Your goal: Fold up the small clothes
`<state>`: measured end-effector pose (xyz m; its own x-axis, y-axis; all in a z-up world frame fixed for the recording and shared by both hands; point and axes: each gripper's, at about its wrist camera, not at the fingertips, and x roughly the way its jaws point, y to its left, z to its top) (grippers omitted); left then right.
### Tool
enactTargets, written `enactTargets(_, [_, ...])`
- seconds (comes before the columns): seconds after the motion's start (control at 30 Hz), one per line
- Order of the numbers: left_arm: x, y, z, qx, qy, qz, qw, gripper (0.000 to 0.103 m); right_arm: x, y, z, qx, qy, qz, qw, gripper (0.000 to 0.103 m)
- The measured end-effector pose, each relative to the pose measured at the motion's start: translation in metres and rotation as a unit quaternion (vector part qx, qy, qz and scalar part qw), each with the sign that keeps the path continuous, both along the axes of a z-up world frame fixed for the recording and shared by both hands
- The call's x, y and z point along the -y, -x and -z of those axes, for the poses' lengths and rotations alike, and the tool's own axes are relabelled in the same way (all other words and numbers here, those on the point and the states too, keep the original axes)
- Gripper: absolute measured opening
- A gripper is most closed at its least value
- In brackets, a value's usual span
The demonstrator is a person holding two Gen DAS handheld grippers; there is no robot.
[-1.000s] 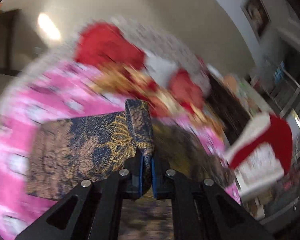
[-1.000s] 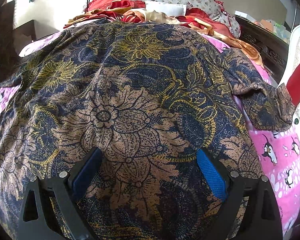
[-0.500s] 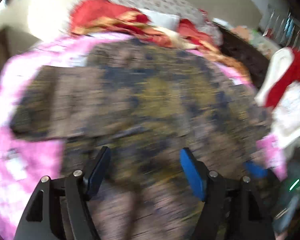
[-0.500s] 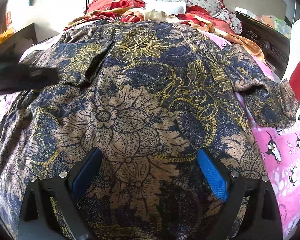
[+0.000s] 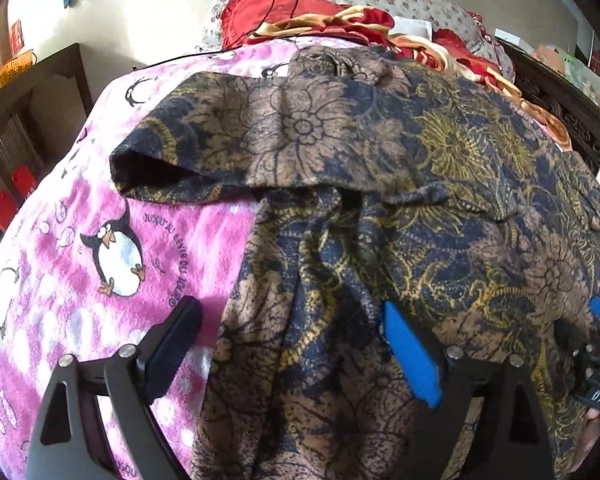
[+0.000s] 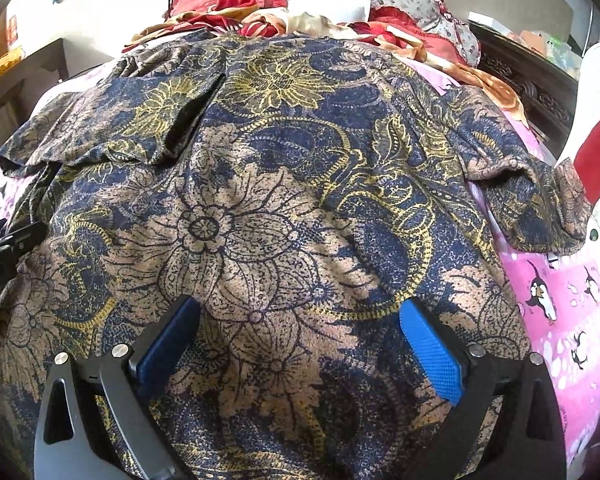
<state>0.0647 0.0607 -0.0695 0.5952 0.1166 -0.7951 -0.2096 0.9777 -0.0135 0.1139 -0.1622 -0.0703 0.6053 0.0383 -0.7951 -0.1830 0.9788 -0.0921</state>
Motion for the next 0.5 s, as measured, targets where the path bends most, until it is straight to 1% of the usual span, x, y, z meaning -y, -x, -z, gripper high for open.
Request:
enactTargets(0.03, [0.001,0.0,0.0,0.0,-0.002,0.0,1.0,0.094,-0.001,-0.002,-0.003,-0.002,0.0,0.002,1.0,0.102])
enactTargets(0.07, [0.001,0.001,0.0,0.0,-0.002,-0.001,1.0,0.094,-0.002,-0.004,-0.01,0.002,-0.01,0.006,1.0,0.092])
enactTargets(0.13, [-0.002,0.001,0.0,0.0,0.002,-0.001,1.0,0.095,-0.006,-0.006,-0.024,0.017,-0.046,-0.006,0.999,0.082])
enactTargets(0.2, [-0.002,0.001,0.0,0.0,0.003,-0.001,1.0,0.095,-0.015,-0.008,-0.044,0.04,-0.095,-0.033,0.994,0.082])
enactTargets(0.23, [-0.002,0.002,0.0,0.0,0.004,-0.001,1.0,0.095,-0.018,-0.009,-0.049,0.045,-0.112,-0.044,0.992,0.082])
enactTargets(0.27, [-0.002,0.001,0.0,0.0,0.004,-0.001,1.0,0.095,-0.024,-0.011,-0.054,0.046,-0.142,-0.061,0.987,0.082])
enactTargets(0.37, [-0.002,0.001,0.0,0.0,0.004,-0.002,1.0,0.096,-0.034,-0.021,-0.055,0.028,-0.204,-0.082,0.975,0.082])
enactTargets(0.5, [-0.003,0.0,0.0,0.002,0.008,-0.002,1.0,0.096,-0.038,-0.033,-0.046,0.012,-0.255,-0.088,0.963,0.08])
